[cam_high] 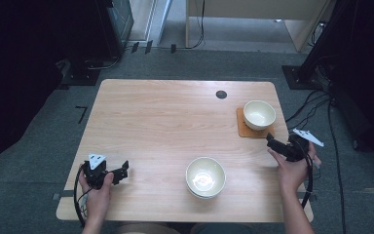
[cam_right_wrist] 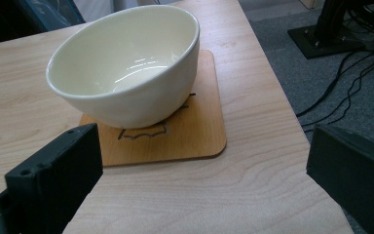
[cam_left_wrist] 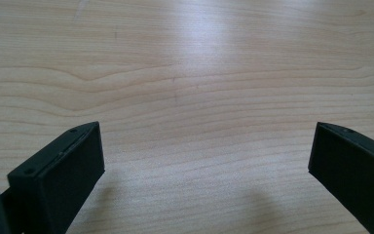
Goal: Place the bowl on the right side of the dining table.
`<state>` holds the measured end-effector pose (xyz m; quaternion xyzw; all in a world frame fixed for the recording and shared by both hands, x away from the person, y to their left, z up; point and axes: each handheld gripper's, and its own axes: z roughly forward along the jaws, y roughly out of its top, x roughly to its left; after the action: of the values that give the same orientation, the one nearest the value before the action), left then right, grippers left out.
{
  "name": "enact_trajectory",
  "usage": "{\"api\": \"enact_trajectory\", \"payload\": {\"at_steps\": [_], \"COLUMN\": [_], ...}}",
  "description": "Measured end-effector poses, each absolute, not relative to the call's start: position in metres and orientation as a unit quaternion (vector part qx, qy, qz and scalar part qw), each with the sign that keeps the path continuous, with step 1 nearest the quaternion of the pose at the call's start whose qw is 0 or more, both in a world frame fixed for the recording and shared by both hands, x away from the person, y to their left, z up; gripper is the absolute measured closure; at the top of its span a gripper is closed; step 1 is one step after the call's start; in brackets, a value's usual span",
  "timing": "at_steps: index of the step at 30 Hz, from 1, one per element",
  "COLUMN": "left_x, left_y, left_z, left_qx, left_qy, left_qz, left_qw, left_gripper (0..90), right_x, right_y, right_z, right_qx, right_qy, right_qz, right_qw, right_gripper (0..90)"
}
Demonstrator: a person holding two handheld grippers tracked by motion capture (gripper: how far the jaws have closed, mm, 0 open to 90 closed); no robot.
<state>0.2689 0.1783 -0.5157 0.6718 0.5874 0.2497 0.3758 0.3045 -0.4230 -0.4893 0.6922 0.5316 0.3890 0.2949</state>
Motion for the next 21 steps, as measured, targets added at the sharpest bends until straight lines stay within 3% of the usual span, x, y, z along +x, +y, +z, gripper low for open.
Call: {"api": "enact_trajectory", "payload": {"at_steps": [21], "left_x": [0.269], "left_y": [0.178], "left_z": [-0.516], "left_qx": [0.671], "left_qy": [0.589], "left_qz": [0.249], "left_qw": [0.375], "left_gripper": [0.0], "right_x": [0.279], "right_y": [-0.421], "right_z": [-0.502], "right_qx": [0.684], "right_qy": [0.559], "right_qz": [0.36], "right_qw": [0.3], "right_gripper": [0.0]}}
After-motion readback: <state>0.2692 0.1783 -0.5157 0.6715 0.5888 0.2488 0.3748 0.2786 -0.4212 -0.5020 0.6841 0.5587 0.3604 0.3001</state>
